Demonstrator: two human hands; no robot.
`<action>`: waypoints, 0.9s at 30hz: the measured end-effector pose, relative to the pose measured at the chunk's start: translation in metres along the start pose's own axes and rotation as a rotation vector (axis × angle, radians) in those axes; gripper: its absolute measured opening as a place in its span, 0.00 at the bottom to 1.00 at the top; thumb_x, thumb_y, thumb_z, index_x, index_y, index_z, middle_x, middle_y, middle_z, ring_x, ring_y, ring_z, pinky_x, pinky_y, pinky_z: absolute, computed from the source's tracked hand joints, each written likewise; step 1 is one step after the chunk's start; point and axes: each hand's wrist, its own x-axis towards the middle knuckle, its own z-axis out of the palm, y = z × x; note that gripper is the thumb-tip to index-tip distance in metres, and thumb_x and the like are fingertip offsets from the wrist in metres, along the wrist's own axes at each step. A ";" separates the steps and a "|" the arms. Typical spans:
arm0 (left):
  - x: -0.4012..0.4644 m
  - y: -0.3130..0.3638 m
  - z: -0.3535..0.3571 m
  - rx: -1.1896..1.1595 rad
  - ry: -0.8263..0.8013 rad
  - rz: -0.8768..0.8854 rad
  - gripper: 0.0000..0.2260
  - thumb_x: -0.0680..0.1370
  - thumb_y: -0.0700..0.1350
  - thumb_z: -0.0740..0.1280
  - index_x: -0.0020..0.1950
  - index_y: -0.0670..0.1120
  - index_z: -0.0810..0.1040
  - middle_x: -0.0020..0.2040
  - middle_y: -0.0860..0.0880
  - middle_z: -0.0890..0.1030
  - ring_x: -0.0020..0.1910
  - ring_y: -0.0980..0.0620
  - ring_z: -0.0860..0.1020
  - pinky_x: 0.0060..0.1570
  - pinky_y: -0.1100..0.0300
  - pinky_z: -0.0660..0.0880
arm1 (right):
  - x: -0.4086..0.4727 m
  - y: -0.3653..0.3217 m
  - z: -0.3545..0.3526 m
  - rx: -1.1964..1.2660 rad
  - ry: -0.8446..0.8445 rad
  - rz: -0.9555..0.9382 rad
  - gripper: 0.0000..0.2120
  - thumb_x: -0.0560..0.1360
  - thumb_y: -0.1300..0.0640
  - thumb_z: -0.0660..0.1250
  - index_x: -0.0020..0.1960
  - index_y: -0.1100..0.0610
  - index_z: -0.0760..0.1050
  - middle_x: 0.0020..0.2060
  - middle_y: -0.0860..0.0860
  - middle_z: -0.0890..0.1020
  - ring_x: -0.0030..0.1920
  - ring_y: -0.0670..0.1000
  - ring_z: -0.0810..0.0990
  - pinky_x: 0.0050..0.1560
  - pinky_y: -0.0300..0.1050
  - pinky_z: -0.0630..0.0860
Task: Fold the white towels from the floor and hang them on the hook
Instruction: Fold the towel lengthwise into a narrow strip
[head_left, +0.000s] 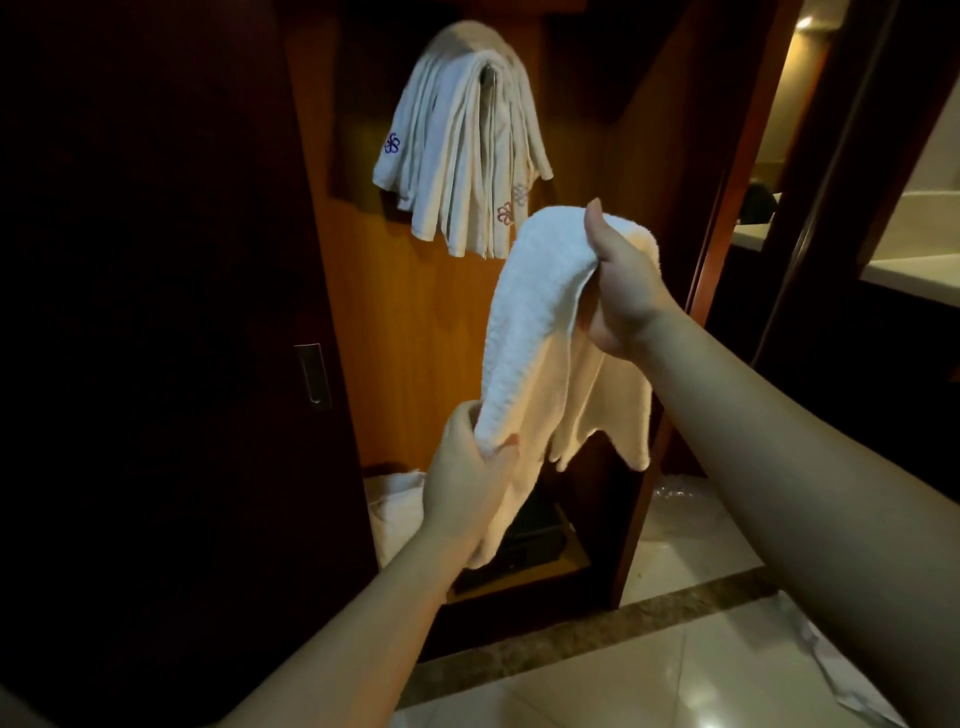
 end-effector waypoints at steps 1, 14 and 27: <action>0.006 -0.003 -0.005 0.029 -0.010 0.014 0.16 0.77 0.56 0.66 0.63 0.61 0.68 0.49 0.66 0.75 0.44 0.66 0.75 0.36 0.67 0.69 | 0.002 -0.003 -0.002 -0.010 0.013 -0.008 0.30 0.80 0.36 0.59 0.72 0.56 0.71 0.61 0.53 0.83 0.62 0.53 0.82 0.60 0.50 0.79; 0.057 -0.048 -0.070 0.431 -0.136 0.026 0.12 0.72 0.62 0.71 0.42 0.56 0.74 0.36 0.55 0.79 0.34 0.56 0.77 0.30 0.60 0.68 | 0.034 0.003 -0.064 -0.019 0.397 0.054 0.38 0.78 0.36 0.63 0.78 0.60 0.62 0.76 0.55 0.67 0.76 0.56 0.65 0.77 0.56 0.60; 0.063 -0.075 -0.092 0.711 0.026 -0.033 0.05 0.76 0.41 0.66 0.48 0.51 0.74 0.39 0.53 0.75 0.34 0.53 0.76 0.30 0.54 0.77 | 0.047 0.040 -0.080 0.312 0.485 0.111 0.26 0.77 0.41 0.69 0.68 0.57 0.73 0.59 0.56 0.83 0.58 0.58 0.83 0.63 0.60 0.77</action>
